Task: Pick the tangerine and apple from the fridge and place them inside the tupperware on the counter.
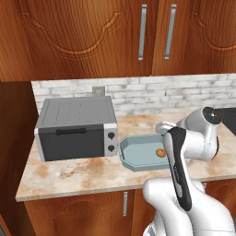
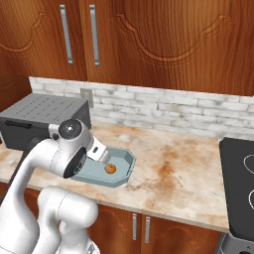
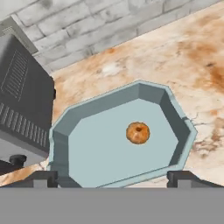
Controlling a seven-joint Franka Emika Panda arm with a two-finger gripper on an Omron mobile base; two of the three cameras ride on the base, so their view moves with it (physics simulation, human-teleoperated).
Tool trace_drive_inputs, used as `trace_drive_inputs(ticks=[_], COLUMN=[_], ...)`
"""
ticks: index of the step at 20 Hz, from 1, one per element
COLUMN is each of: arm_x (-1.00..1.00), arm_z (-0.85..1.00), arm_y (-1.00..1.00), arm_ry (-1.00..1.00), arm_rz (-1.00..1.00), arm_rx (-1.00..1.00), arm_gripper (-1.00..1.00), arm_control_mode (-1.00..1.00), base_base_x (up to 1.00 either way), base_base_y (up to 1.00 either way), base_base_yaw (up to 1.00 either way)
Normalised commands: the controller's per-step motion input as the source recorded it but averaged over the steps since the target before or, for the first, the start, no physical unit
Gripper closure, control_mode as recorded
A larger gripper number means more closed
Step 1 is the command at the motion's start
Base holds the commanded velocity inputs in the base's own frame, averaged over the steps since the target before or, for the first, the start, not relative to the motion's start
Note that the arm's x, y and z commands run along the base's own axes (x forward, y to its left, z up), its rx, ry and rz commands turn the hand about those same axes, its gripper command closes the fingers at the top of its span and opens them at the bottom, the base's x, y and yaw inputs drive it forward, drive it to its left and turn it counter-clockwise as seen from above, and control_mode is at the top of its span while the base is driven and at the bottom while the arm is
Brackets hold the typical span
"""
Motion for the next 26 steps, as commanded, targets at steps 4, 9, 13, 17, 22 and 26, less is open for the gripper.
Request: trace_drive_inputs(ticks=[4,9,13,17,22,26], arm_x=[-0.83,-0.46,-0.54,-0.19,0.0,0.0], arm_z=[0.27,-0.1,-0.02,0.0,0.0,0.0], arm_y=[0.04,0.09,0.0,0.01,0.0,0.0], arm_ry=[0.0,0.0,-0.06,-0.08,0.0,0.0], arm_rz=[-0.04,0.0,0.0,0.0,0.0,0.0], arm_rx=[0.0,-0.09,0.0,0.0,0.0,0.0], arm_gripper=[-1.0,-1.0,-1.0,-1.0,-1.0,-1.0], arm_control_mode=[-1.0,-1.0,-1.0,1.0,1.0,1.0], base_base_x=[0.0,0.0,0.0,-0.73,-0.89,-0.57], base_base_y=[0.0,0.0,0.0,0.21,0.69,0.98], base_base_yaw=[0.0,0.0,0.0,0.0,0.0,0.05])
